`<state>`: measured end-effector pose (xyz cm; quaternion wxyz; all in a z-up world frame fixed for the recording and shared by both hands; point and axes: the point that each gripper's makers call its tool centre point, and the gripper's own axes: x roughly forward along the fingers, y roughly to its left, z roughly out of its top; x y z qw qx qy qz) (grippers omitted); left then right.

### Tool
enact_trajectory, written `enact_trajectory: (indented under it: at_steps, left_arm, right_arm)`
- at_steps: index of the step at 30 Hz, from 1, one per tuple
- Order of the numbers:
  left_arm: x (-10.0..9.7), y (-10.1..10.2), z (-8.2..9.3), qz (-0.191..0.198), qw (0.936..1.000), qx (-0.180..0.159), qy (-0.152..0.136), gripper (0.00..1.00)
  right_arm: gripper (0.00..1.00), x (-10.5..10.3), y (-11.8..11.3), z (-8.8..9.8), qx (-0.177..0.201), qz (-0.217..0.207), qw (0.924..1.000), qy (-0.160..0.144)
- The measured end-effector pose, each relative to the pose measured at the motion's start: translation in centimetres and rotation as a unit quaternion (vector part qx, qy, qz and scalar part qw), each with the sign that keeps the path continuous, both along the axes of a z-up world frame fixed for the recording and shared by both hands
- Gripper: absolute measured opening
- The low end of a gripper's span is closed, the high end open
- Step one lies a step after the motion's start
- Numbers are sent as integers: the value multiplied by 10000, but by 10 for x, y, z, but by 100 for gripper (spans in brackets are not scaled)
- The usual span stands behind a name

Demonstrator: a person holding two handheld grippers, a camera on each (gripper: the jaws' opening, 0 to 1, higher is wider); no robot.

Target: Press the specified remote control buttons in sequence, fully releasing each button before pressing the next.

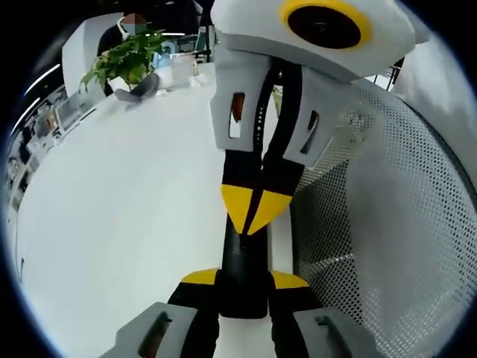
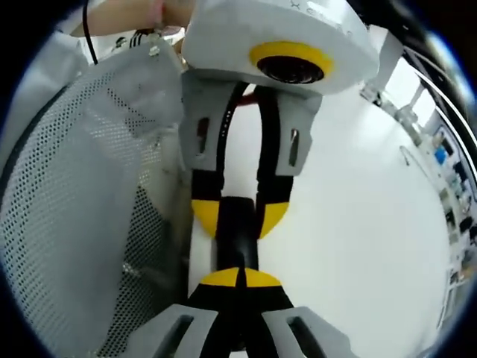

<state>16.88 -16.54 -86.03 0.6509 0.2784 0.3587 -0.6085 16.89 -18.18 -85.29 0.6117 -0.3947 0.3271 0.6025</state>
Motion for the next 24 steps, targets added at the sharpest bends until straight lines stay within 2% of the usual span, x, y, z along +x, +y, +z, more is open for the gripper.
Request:
enact_trajectory:
  at_steps: [5,6,10,14,19,24]
  left_arm:
    - [0,0,0,10,10000,-11,-10,24]
    - [0,0,0,11,10000,-14,-11,24]
    - [0,0,0,7,10000,-27,-1,24]
    - [0,0,0,-1,10000,-33,2,24]
    - [0,0,0,7,10000,-51,1,24]
    - [0,0,0,3,10000,-51,4,24]
  right_arm:
    - [0,0,0,1,406,-250,9988,-111]
    - [0,0,0,1,525,-446,9976,-28]
    - [0,1,0,2,561,-542,9970,27]
    - [0,0,2,1,467,-286,9984,-159]
    - [0,0,3,1,462,-167,9987,-109]
    - [0,-2,4,1,343,286,9988,-200]
